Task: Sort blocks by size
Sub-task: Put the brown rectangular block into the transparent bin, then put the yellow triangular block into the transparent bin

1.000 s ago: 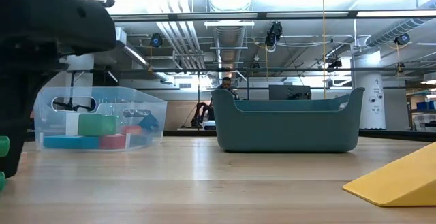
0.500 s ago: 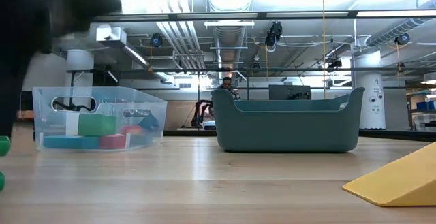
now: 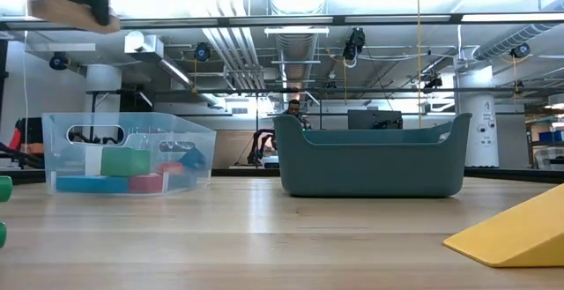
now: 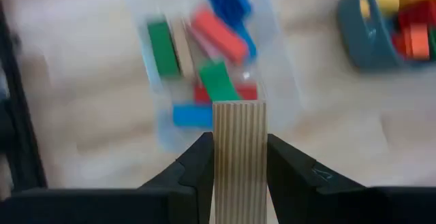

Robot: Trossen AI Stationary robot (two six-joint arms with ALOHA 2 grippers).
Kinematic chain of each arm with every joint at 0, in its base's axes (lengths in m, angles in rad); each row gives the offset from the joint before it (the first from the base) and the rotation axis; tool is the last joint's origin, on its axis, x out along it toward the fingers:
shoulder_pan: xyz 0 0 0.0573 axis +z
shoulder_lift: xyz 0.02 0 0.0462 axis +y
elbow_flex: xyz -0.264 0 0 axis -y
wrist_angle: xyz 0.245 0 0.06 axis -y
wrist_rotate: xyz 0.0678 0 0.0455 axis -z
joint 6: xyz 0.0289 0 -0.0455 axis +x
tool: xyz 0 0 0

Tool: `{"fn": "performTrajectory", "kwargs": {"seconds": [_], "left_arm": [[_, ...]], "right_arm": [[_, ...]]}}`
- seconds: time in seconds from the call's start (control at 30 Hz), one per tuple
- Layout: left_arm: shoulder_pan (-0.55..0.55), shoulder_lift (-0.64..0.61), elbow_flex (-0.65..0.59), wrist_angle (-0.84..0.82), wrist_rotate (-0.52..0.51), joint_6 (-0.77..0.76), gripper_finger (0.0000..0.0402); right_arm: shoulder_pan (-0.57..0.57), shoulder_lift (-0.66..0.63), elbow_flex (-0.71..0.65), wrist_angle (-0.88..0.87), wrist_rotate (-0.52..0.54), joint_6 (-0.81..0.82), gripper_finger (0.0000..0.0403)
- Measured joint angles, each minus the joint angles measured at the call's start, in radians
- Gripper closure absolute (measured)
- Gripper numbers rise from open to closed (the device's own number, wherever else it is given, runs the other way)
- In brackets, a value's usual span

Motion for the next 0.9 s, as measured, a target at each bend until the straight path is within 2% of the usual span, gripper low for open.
{"fn": "performTrajectory", "kwargs": {"seconds": [0.1,0.27,0.33,0.47,0.73,0.8,0.9], "left_arm": [[0.108,-0.100,-0.104,0.060,-0.027,0.150,0.0309],[0.335,-0.265,-0.357,0.343,0.023,0.405,0.0309],[0.423,-0.314,-0.452,0.445,0.077,0.448,0.0306],[0.533,-0.380,-0.568,0.506,0.166,0.469,0.0278],[0.533,-0.417,-0.573,0.505,0.159,0.547,0.0225],[0.531,-0.420,-0.539,0.506,0.152,0.584,0.0221],[0.527,-0.419,-0.469,0.506,0.129,0.652,0.0220]], "right_arm": [[-0.013,0.000,0.000,0.024,0.000,-0.006,0.0376],[-0.037,0.000,0.000,0.049,0.000,-0.006,0.0376],[-0.044,0.000,0.000,0.055,-0.001,-0.006,0.0376],[-0.059,0.000,0.000,0.062,-0.001,0.014,0.0376],[-0.073,0.000,0.000,0.060,-0.028,0.088,0.0376],[-0.072,0.000,0.000,0.056,-0.089,0.127,0.0376],[-0.056,0.000,-0.004,0.033,-0.234,0.203,0.0376]]}}
